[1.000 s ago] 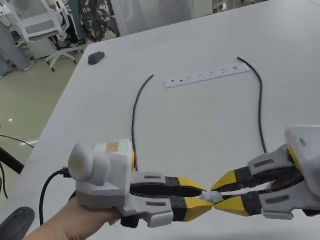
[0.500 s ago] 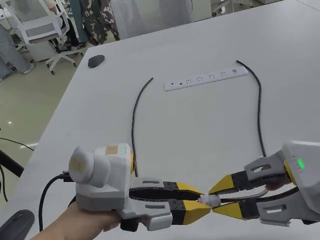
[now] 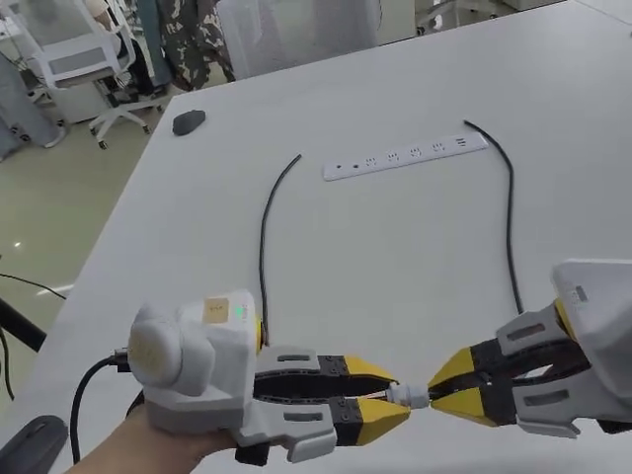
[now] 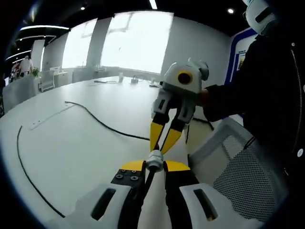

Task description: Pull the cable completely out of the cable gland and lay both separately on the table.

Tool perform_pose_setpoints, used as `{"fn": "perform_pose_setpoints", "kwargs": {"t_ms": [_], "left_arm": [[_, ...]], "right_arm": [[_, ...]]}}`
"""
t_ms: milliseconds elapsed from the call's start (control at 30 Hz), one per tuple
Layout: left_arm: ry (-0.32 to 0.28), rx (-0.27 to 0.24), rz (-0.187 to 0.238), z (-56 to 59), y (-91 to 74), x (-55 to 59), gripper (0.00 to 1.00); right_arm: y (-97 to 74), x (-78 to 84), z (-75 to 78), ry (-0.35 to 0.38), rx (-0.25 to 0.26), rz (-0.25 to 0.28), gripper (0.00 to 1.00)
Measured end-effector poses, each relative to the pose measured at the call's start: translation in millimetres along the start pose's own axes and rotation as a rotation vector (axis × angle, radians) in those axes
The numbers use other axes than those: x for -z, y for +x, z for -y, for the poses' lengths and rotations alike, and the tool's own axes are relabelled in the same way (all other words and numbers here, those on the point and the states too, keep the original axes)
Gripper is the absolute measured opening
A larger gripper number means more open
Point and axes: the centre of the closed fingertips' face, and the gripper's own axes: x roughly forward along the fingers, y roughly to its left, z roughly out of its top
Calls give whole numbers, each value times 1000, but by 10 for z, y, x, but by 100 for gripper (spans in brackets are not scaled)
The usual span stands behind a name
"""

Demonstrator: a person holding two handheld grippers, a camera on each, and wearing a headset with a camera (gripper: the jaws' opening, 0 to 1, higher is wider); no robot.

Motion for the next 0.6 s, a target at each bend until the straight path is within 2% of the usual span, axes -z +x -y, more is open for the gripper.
{"fn": "perform_pose_setpoints", "kwargs": {"t_ms": [67, 133, 233, 333, 400, 600], "left_arm": [[15, -3, -23, 18, 22, 46, 15], [15, -4, -25, 21, 24, 64, 15], [21, -23, -47, -16, -4, 129, 15], [12, -39, -44, -54, -41, 147, 15], [11, -50, -41, -69, -57, 147, 15], [4, -75, -42, -119, -113, 180, 15]], "right_arm": [[6, 63, -3, 3, 4, -30, 0], [-7, 124, -11, 36, 3, -49, 0], [-59, 274, 47, 90, 32, -89, 0], [-126, 394, 96, 131, 63, -115, 0], [-198, 474, 166, 194, 114, -140, 0], [-462, 799, 376, 286, 246, -219, 0]]}}
